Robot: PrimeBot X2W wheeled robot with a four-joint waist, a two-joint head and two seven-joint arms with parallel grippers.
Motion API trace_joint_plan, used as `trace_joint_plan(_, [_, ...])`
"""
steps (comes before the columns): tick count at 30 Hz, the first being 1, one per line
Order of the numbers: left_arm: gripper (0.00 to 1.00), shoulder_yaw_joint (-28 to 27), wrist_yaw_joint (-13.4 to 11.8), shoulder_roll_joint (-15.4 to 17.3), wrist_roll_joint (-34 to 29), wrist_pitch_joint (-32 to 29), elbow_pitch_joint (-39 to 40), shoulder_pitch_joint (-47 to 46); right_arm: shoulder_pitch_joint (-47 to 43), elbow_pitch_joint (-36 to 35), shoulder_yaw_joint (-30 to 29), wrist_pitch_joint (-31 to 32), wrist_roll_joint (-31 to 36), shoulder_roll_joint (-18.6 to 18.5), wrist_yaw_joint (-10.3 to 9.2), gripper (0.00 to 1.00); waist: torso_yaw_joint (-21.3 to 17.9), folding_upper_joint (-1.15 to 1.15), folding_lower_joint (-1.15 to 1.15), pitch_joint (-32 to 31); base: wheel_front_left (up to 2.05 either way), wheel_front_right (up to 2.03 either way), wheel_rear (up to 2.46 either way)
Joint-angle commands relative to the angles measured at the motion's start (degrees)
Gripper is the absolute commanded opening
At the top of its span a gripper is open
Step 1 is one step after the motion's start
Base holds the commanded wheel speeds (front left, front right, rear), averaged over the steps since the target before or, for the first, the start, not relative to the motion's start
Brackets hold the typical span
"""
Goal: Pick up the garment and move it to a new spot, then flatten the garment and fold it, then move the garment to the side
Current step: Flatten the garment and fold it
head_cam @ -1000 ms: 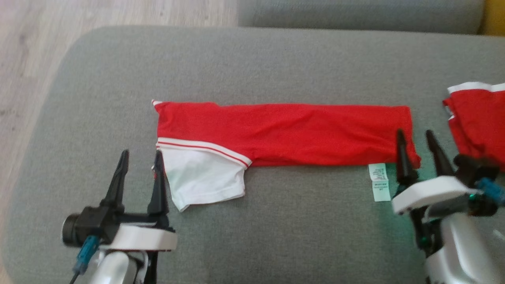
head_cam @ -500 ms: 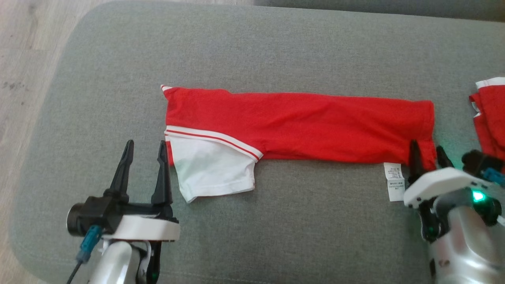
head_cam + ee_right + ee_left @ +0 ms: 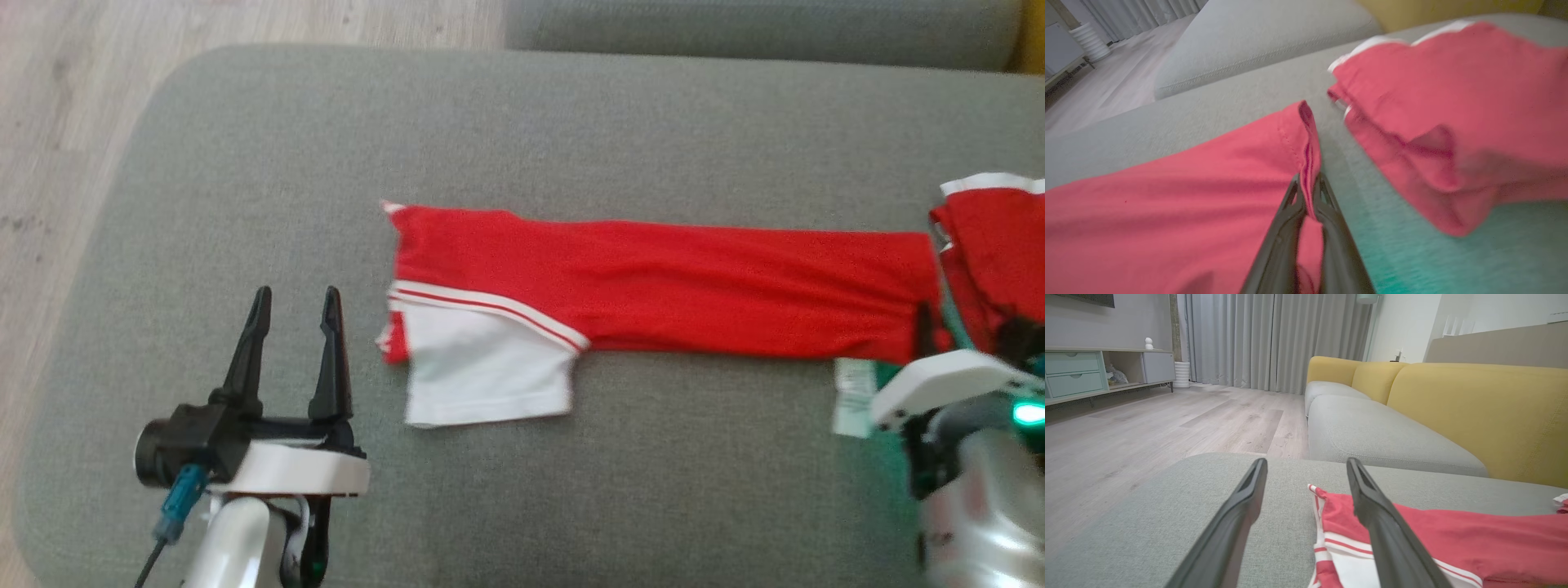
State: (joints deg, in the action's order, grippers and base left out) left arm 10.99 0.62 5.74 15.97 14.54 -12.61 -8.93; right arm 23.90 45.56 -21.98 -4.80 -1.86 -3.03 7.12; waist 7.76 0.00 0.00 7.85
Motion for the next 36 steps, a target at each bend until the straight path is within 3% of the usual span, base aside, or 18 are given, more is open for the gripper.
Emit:
trace_joint_plan(1, [1.0,-2.5,0.5,0.1,-0.4,0.5,1.4,-0.9,1.1,-2.9,0.2,0.1,1.4,-1.9,0.36,0.0,-0.3,0.0,0.0,-0.9,0.0,0.0,0.0])
trace_joint_plan(5, [1.0,-3.1,0.8,-0.1,-0.8,0.5,1.0,0.0,1.7,-6.1,-0.5,2.3,3.0,-2.5,0.36,0.0,-0.6,0.0,0.0,-2.4,0.0,0.0,0.0])
trace_joint_plan(9, [1.0,-3.5,1.0,-0.3,-1.2,0.5,0.9,0.7,1.9,-9.9,4.0,4.7,1.0,-1.7,0.36,0.0,-0.6,0.0,0.0,-4.2,0.0,0.0,0.0])
trace_joint_plan(18, [1.0,-3.2,1.2,-0.4,-2.2,0.5,0.8,1.4,0.2,-21.2,18.4,10.7,-7.3,0.1,0.36,0.0,2.0,0.0,0.0,-7.4,0.0,0.0,0.0])
trace_joint_plan(22, [1.0,-2.9,1.4,-0.3,-2.5,0.5,0.9,1.1,-0.6,-24.5,26.4,12.1,-14.6,0.1,0.36,0.0,4.3,0.0,0.0,-7.6,0.0,0.0,0.0])
trace_joint_plan(29, [1.0,-2.2,1.7,-0.3,-2.4,0.5,0.7,-0.2,0.1,-23.1,38.2,11.7,-20.8,0.1,0.36,0.0,8.6,0.0,0.0,-5.9,0.0,0.0,0.0])
trace_joint_plan(36, [1.0,-1.2,2.0,-0.9,-2.2,0.5,0.2,-1.9,3.3,-17.1,44.9,9.2,-23.1,0.1,0.36,0.0,12.9,0.0,0.0,-2.8,0.0,0.0,0.0])
